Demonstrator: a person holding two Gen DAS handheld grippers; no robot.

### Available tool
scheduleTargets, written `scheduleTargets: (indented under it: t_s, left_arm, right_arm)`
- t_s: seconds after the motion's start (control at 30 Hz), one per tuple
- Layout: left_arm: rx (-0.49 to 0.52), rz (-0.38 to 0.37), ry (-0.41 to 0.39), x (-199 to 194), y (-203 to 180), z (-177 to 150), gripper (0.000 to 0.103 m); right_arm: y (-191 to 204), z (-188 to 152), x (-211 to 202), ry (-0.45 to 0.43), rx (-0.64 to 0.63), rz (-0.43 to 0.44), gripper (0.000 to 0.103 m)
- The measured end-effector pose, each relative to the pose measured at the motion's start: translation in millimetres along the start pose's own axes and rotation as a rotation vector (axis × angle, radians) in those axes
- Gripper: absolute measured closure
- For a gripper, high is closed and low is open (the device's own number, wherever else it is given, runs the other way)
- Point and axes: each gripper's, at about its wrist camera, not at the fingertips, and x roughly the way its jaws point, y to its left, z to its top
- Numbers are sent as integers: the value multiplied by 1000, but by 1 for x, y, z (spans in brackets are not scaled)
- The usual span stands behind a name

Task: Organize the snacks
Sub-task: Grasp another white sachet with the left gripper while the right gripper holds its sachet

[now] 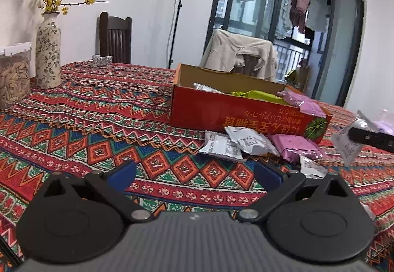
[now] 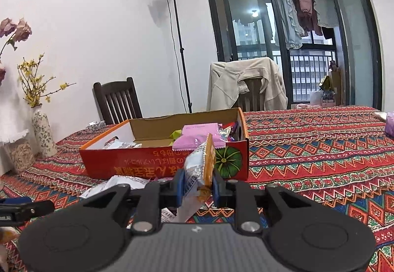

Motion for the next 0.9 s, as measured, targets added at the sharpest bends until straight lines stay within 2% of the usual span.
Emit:
scheduleTargets:
  t_s: [0.17, 0.23, 0.33, 0.53, 0.7, 0.9]
  left_arm:
    - [43, 42, 23, 1, -12, 4, 0]
    - [37, 31, 41, 4, -16, 10, 0]
    - [58, 55, 70, 13, -24, 23, 0]
    - [112, 116, 200, 54, -34, 40, 0]
    - [118, 109, 303, 86, -36, 39, 0]
    - [98, 85, 309, 101, -41, 40, 0]
  right_arm:
    - [-5, -1, -8, -7, 9, 9, 82]
    - [-8, -1, -8, -9, 23, 14, 82]
    - [-10, -3, -5, -9, 31, 14, 82]
    - [-11, -8, 0, 3, 28, -14, 82]
    - [-13, -9, 2, 8, 42, -26, 82]
    - [-15, -9, 4, 12, 60, -35, 82]
